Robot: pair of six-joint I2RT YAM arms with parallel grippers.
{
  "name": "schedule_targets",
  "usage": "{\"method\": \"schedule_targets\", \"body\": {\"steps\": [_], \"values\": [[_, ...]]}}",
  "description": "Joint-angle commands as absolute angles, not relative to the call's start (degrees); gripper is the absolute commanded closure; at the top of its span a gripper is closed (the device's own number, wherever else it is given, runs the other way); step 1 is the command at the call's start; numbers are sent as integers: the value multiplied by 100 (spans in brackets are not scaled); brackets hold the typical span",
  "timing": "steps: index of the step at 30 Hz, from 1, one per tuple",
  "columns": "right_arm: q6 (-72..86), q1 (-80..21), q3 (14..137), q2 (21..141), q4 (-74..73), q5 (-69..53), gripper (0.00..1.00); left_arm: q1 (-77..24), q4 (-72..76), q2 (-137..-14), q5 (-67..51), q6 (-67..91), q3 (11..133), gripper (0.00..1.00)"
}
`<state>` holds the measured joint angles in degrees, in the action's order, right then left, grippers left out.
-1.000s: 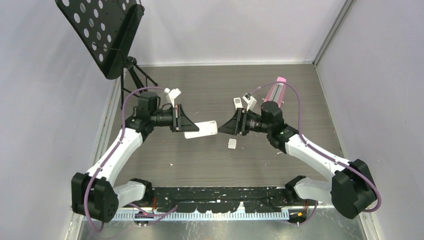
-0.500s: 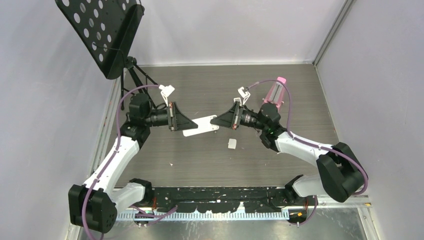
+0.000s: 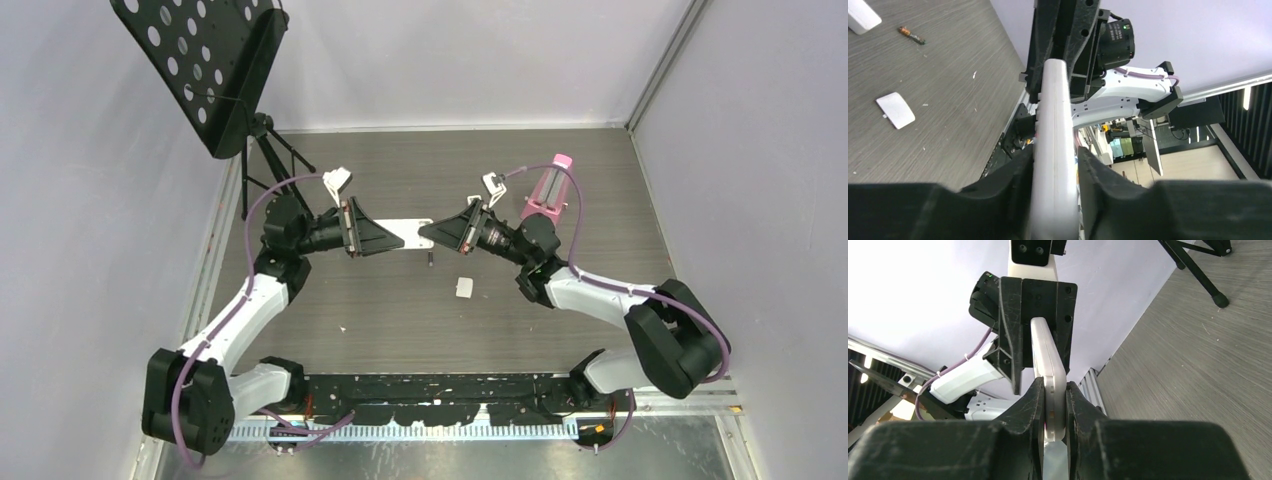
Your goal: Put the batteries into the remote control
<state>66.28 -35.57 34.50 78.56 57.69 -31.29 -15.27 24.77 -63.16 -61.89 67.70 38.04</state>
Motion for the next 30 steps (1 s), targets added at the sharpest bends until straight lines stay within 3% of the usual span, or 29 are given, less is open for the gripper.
{"method": "schedule_targets", "body": {"steps": [1, 4, 6, 7, 8, 12, 17, 21, 24, 30], "values": [[6393, -3573, 3731, 7893, 5888, -3063, 95, -1529, 2775, -6280, -6086, 6711, 3972, 70], [6283, -3577, 3734, 7808, 5622, -3111, 90, -1529, 2476, -6196, -5953, 6286, 4025, 89], [6113, -3577, 3735, 7629, 5229, -3065, 75, -1529, 1834, -6109, -5820, 5806, 4116, 100], [6007, -3577, 3733, 7508, 5000, -2973, 60, -1529, 1506, -6057, -5747, 5507, 4173, 100], [5815, -3566, 3727, 7368, 4709, -2856, 51, -1529, 1169, -6004, -5647, 5127, 4227, 100], [5273, -3568, 3764, 6806, 3443, -2062, 35, -1529, 348, -5743, -5248, 4355, 4363, 100], [4868, -3567, 3980, 6596, 1693, -626, 34, -1522, -402, -5468, -4697, 3694, 4430, 100], [5093, -3568, 4556, 6988, -377, 675, 42, -1528, -398, -5105, -4910, 3398, 4348, 100], [5019, -3649, 4744, 7264, -732, 915, 48, -1524, -394, -4728, -4856, 3215, 4297, 100], [4543, -4031, 5540, 8413, -1234, 751, 48, -1526, -404, -4238, -4559, 3044, 4243, 100]]}}
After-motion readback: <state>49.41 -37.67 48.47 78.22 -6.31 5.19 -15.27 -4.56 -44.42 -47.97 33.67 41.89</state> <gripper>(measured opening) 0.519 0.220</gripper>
